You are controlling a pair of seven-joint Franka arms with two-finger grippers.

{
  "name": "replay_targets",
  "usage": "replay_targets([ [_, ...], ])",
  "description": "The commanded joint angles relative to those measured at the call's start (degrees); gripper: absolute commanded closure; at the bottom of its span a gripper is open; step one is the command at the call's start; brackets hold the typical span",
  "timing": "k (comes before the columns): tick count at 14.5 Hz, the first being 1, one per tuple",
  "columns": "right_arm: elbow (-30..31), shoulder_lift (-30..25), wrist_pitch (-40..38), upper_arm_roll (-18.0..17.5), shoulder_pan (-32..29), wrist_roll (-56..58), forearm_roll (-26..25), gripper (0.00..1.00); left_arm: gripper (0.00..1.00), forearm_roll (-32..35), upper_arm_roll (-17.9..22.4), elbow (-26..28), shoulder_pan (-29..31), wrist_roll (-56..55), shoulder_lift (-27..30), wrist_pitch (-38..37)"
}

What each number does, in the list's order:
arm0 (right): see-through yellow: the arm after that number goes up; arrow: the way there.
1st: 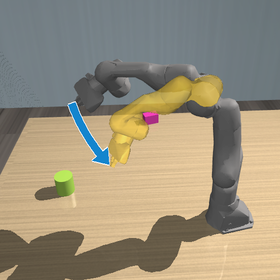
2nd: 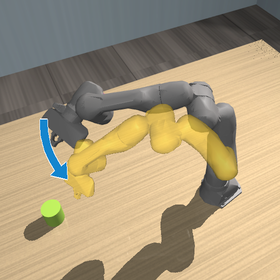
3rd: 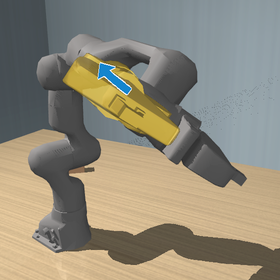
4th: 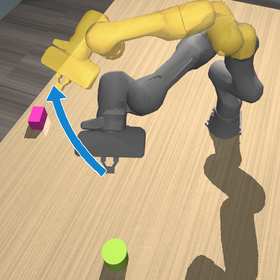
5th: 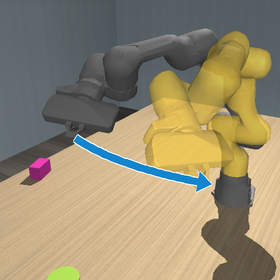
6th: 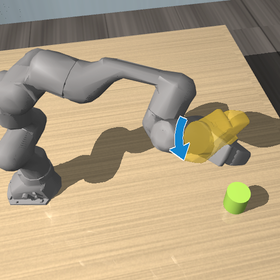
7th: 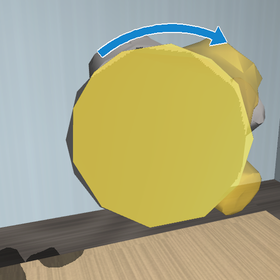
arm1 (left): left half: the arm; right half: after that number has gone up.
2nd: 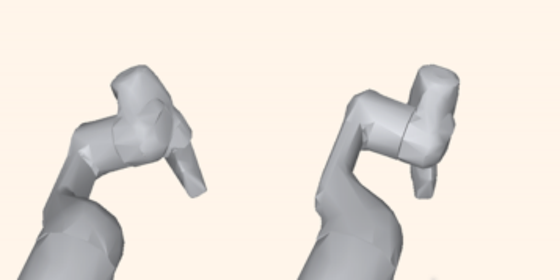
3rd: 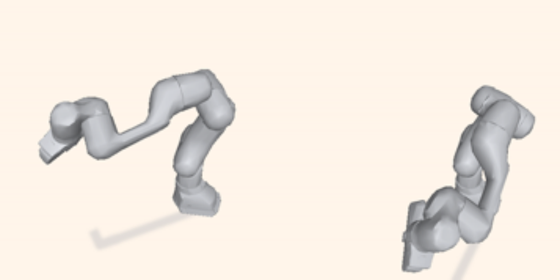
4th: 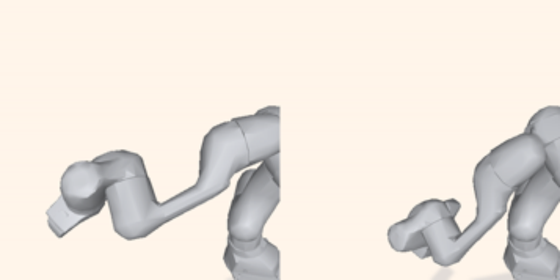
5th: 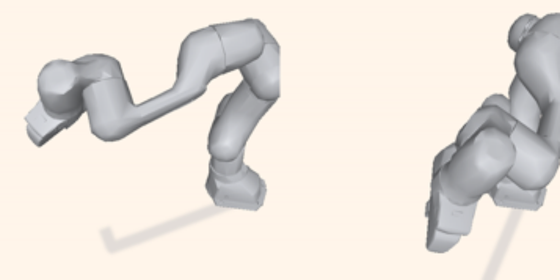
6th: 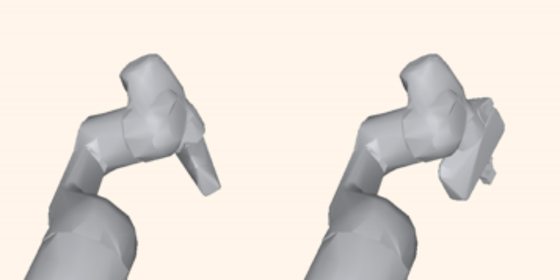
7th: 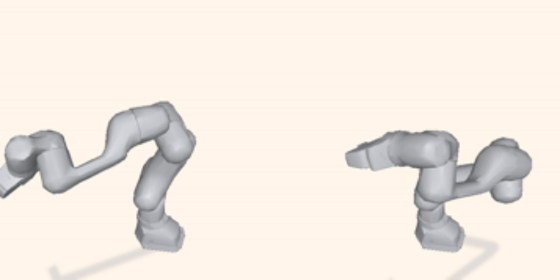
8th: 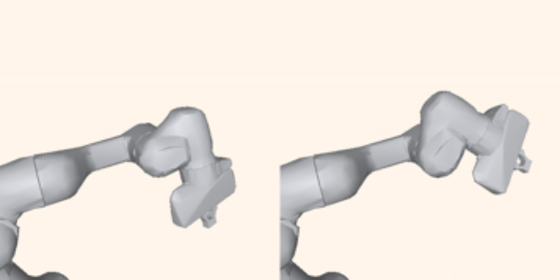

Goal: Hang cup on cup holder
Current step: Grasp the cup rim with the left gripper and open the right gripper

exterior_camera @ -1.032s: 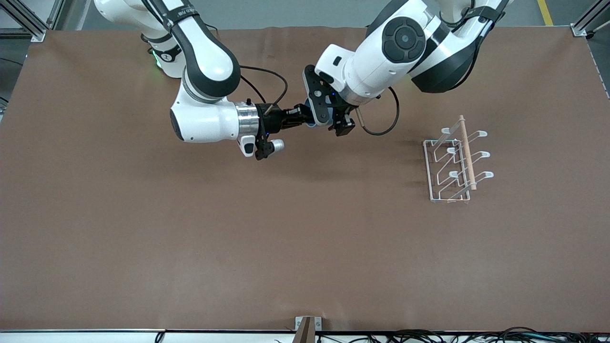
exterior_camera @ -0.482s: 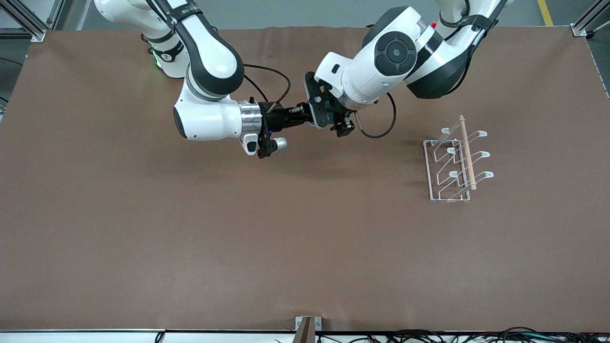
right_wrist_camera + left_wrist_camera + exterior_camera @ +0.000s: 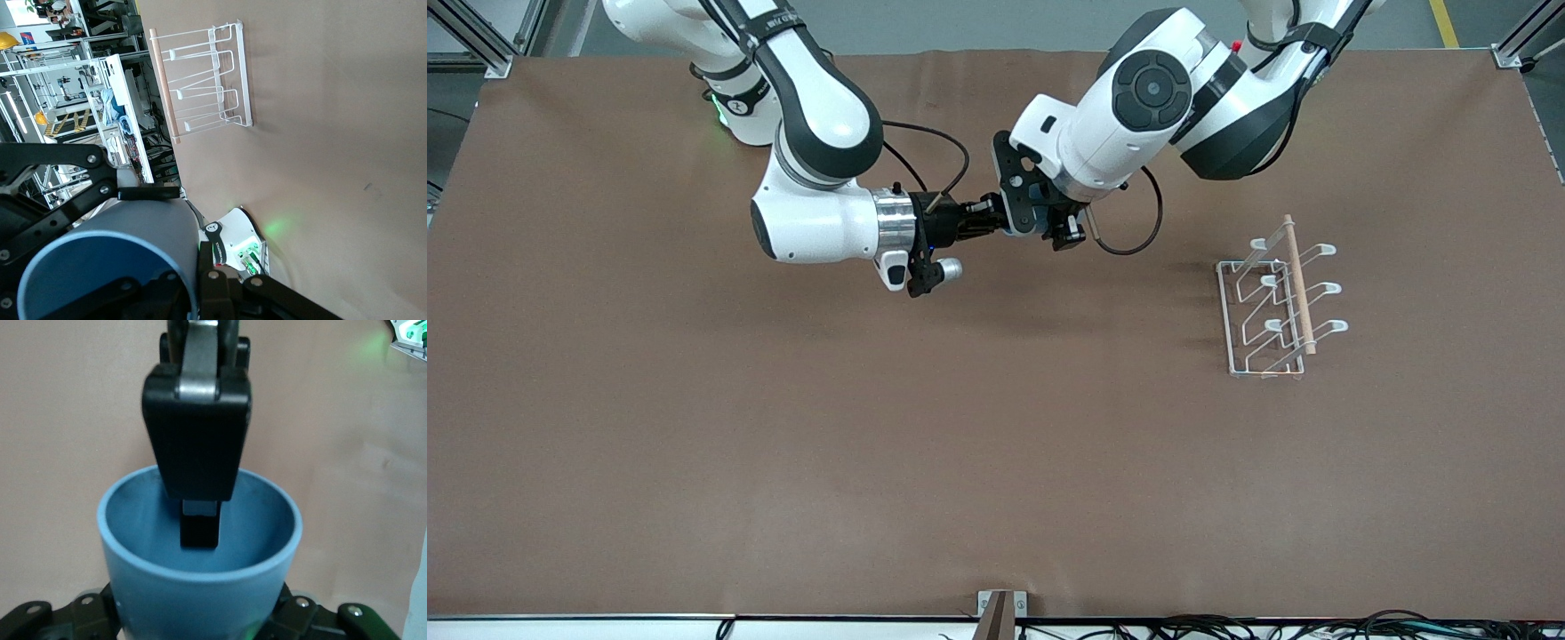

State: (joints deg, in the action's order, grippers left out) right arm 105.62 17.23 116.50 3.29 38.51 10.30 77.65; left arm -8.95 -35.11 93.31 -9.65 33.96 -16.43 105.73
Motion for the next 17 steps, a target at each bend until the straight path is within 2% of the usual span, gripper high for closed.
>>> replay_targets([
  [1, -0.06, -0.44, -0.74, 0.32, 0.08, -0.36, 1.28, 0.05, 0.67, 2.09, -0.31, 1.09, 0.51, 1.19, 1.4, -0.44],
  [2, -0.06, -0.44, -0.66, 0.32, 0.08, -0.45, 1.28, 0.0, 0.72, 2.09, -0.31, 1.09, 0.6, 2.24, 1.58, -0.61],
  [4, -0.06, -0.44, -0.66, 0.32, 0.08, -0.46, 1.28, 0.0, 0.78, 2.44, -0.04, 1.17, 0.78, 2.52, 2.37, -2.62],
  [6, 0.03, -0.53, -0.74, 0.4, -0.18, -0.46, 1.28, 0.0, 0.82, 7.86, 0.04, 1.0, 1.48, 1.64, 2.89, -5.08],
  [8, 0.12, -0.88, -0.74, 0.75, -0.97, -0.46, 0.84, 0.0, 0.82, 13.67, -0.13, 0.56, 1.57, 1.99, 3.25, -8.42],
  [10, 0.29, -1.05, -0.66, 0.84, -2.81, -0.46, 0.49, 0.0, 0.81, 16.31, 0.22, 0.47, 1.66, 1.55, 3.34, -12.37],
  [12, 0.47, -1.14, -0.66, 1.28, -6.23, -0.37, -4.66, 0.0, 0.86, 24.72, 0.13, 0.12, 1.74, 3.13, 3.42, -16.67],
  [14, 0.47, -1.23, -0.66, 1.28, -10.18, -0.63, -13.71, 0.0, 0.93, 30.45, 0.13, 0.03, 1.66, 7.07, 3.08, -21.42],
  [16, 0.64, -1.23, -0.74, 1.37, -14.4, -0.63, -20.4, 0.0, 1.0, 37.3, 0.22, 0.73, 2.18, 7.17, 2.46, -23.81],
  [17, 0.56, -1.23, -0.74, 1.37, -16.34, -0.63, -24.61, 0.0, 1.0, 40.73, 0.22, 1.0, 2.71, 7.52, 1.67, -24.25],
])
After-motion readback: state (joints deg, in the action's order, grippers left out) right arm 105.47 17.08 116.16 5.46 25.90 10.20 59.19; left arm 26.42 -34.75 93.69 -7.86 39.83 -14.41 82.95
